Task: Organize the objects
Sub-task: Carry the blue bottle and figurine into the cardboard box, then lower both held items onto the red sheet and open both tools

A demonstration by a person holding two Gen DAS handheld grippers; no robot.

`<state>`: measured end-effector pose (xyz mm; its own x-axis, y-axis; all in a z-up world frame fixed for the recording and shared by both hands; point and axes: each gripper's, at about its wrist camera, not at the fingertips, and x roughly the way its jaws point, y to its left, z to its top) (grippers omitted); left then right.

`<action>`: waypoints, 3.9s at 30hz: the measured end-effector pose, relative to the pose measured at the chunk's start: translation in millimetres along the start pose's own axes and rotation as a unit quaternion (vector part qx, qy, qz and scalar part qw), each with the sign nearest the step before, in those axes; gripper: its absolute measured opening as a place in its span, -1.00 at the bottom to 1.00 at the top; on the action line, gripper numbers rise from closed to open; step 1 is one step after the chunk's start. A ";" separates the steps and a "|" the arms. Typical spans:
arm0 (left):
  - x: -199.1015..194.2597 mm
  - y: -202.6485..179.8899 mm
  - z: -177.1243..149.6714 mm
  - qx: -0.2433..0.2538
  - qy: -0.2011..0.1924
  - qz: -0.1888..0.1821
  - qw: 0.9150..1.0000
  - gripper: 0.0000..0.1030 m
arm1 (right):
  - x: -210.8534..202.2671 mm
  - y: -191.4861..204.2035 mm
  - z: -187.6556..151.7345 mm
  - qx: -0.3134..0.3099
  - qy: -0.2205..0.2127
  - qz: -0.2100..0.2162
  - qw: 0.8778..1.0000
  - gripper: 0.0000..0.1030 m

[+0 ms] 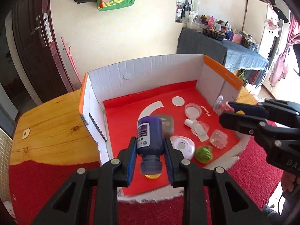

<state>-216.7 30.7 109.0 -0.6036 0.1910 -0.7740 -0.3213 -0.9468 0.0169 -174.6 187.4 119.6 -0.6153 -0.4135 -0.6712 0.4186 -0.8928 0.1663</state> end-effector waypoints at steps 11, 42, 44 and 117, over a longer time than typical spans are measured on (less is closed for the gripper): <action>71.6 11.5 32.0 0.034 0.078 0.036 0.996 -0.44 | 89.9 -41.0 52.8 0.041 0.094 -0.019 0.995 -0.61; 115.2 14.5 34.1 0.042 0.120 0.064 0.990 -0.43 | 175.2 -68.9 68.5 0.049 0.206 -0.043 0.976 -0.60; 115.1 14.9 33.2 0.042 0.120 0.064 0.990 -0.43 | 174.6 -69.0 67.2 0.048 0.205 -0.044 0.977 -0.60; 114.8 -16.7 64.2 0.043 0.105 0.067 0.991 -0.27 | 170.0 -63.7 74.4 0.040 0.201 -0.055 0.977 -0.47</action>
<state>-327.5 85.0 60.4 -0.4819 -0.0013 -0.8762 -0.3158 -0.9325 0.1750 -355.6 160.7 48.6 -0.3345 -0.2252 -0.9151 0.3020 -0.9454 0.1223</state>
